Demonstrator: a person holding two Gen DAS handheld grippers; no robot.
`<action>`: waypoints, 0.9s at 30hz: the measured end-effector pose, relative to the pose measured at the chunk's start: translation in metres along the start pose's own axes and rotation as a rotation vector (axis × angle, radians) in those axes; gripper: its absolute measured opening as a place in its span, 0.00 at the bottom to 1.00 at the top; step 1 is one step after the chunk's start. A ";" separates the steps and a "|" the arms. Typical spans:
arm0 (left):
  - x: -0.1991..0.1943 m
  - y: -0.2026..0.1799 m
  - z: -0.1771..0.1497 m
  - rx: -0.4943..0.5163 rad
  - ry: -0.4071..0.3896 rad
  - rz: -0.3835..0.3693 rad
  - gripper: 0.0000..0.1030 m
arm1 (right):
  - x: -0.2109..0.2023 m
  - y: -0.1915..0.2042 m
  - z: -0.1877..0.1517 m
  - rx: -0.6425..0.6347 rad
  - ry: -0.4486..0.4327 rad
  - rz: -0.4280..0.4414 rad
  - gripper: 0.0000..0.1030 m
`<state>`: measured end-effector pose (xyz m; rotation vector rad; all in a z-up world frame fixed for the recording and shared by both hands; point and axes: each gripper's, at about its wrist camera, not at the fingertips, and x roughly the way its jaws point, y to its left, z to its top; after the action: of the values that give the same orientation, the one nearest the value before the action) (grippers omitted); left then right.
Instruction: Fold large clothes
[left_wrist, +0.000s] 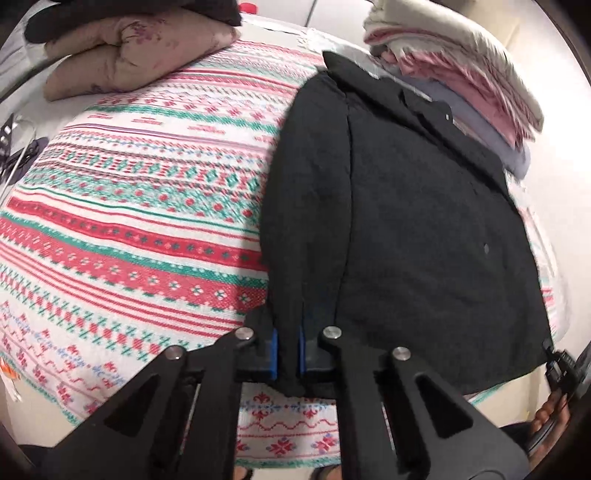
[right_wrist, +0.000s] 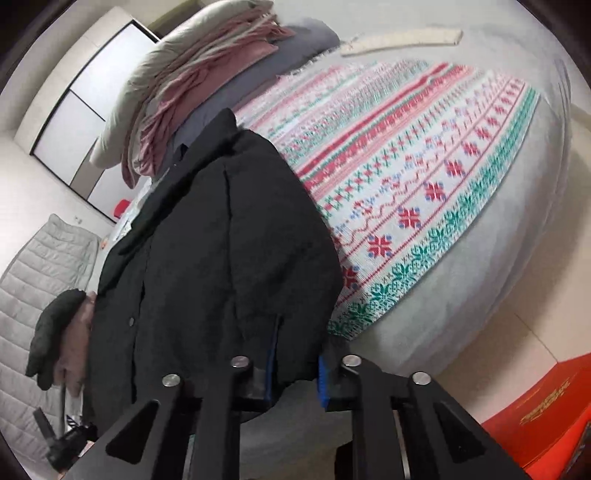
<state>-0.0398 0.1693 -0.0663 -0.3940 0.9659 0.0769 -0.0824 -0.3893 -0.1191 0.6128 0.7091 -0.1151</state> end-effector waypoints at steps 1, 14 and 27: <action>-0.008 0.003 0.003 -0.016 -0.017 -0.014 0.08 | -0.008 -0.003 0.003 0.019 -0.029 0.023 0.12; -0.151 0.020 -0.009 -0.183 -0.106 -0.184 0.06 | -0.133 0.002 0.023 0.041 -0.199 0.261 0.07; -0.281 0.028 -0.037 -0.215 -0.281 -0.300 0.06 | -0.276 0.033 0.006 -0.081 -0.416 0.436 0.07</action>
<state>-0.2364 0.2131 0.1354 -0.7030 0.6149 -0.0373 -0.2790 -0.3934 0.0774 0.6277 0.1676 0.1869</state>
